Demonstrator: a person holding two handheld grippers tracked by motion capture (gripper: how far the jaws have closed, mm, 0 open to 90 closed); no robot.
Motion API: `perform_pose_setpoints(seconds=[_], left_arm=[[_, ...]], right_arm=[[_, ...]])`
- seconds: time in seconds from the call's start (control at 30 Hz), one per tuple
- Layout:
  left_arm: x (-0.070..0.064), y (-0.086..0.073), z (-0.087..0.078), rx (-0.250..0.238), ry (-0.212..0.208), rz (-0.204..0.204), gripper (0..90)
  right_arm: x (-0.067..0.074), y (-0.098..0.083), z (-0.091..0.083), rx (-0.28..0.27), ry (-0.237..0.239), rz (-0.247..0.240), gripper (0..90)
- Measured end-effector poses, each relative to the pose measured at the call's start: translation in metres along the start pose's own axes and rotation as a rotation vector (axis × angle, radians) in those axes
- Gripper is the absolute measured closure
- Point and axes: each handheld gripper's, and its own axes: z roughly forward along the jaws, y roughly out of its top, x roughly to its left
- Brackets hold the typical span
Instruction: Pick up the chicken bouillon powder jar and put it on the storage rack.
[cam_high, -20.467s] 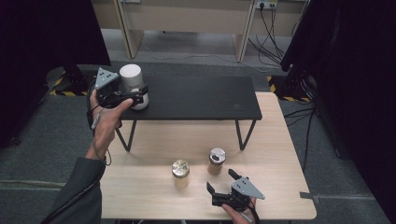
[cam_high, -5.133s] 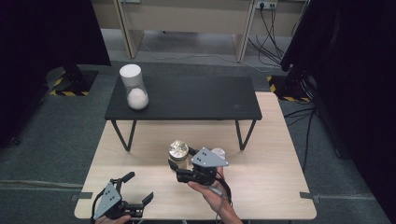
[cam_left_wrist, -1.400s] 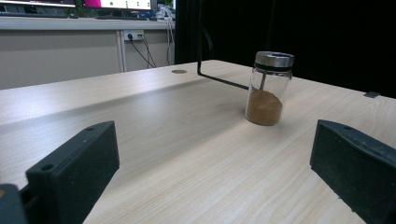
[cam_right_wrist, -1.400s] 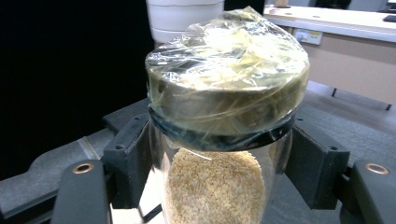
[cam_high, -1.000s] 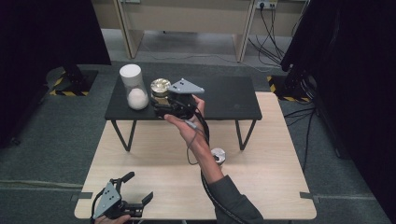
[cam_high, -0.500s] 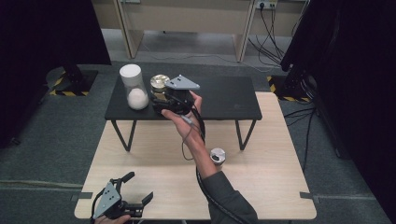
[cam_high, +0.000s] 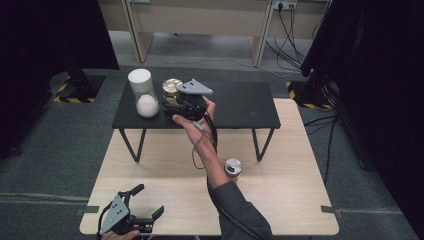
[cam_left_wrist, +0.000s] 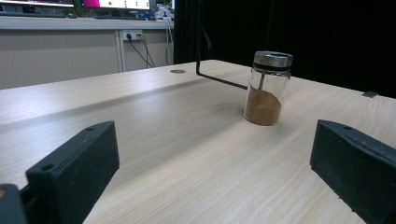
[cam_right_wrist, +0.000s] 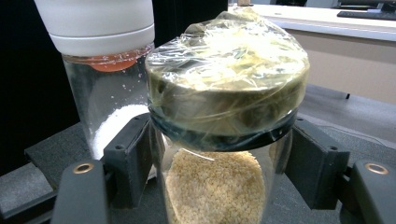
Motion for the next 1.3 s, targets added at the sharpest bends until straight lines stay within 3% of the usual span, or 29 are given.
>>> perform_pose_setpoints(seconds=[0.93, 1.17, 1.3], left_arm=[[-0.0005, 0.0, 0.0002, -0.001, -0.001, -0.001, 0.7], [-0.0005, -0.0002, 0.0003, 0.0, -0.001, 0.0, 0.7], [-0.0004, -0.0003, 0.0004, 0.001, 0.0, 0.001, 0.7]], right_arm=[[0.0001, -0.004, 0.0085, -0.01, 0.002, -0.017, 30.0], [-0.0032, -0.0047, 0.0055, -0.027, 0.016, 0.026, 16.6], [-0.0003, -0.0042, 0.003, -0.033, 0.034, 0.02, 12.0]])
